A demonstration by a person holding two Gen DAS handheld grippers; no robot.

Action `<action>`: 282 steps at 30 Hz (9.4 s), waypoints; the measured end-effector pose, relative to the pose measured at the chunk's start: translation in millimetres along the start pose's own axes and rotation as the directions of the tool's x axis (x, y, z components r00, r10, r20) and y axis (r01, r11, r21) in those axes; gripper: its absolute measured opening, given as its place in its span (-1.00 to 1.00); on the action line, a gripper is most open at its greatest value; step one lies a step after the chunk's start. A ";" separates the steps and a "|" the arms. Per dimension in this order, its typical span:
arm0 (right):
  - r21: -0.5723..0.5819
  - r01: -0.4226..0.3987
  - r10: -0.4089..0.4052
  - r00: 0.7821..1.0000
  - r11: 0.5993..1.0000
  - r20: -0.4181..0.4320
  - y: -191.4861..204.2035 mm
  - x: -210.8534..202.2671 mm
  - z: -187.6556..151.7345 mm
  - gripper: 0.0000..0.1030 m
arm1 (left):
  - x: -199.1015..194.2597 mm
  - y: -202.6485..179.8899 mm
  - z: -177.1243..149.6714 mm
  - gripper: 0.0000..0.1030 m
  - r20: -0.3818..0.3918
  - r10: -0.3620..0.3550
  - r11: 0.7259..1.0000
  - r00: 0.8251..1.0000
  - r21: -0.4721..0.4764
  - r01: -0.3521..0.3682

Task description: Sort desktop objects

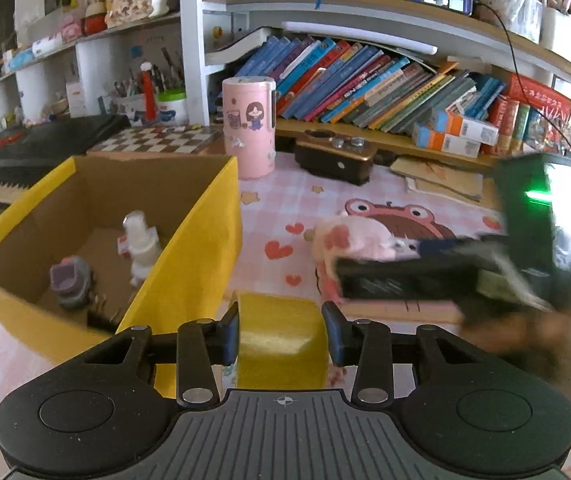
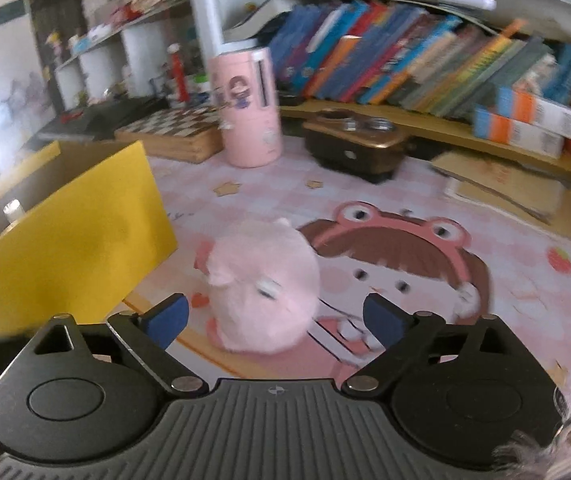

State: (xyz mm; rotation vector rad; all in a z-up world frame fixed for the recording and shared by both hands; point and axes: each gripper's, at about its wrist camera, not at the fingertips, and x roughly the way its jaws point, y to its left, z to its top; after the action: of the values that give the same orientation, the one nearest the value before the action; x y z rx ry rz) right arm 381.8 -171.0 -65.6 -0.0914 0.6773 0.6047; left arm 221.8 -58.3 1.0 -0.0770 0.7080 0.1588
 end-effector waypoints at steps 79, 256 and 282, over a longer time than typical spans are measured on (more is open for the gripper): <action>0.046 0.080 -0.075 0.993 0.996 -0.096 281.5 -179.6 -94.7 0.18 | -167.8 231.9 -104.8 -0.24 0.138 -0.302 0.941 0.943 -0.115 0.318; 0.258 0.422 -0.449 0.892 0.869 0.054 250.7 -226.9 -167.9 1.00 | -138.7 167.6 -134.1 1.00 0.131 -0.167 0.979 0.977 0.135 0.149; 0.261 0.440 -0.459 0.888 0.859 0.015 249.0 -221.2 -165.0 1.00 | -128.4 166.4 -131.8 1.00 0.097 -0.174 0.977 0.980 0.139 0.160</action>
State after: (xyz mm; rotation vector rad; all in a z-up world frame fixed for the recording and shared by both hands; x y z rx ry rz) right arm 15.3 -119.6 -31.2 0.0112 0.6244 0.0655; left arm 12.7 74.0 -17.8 -0.0021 0.5988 -0.0453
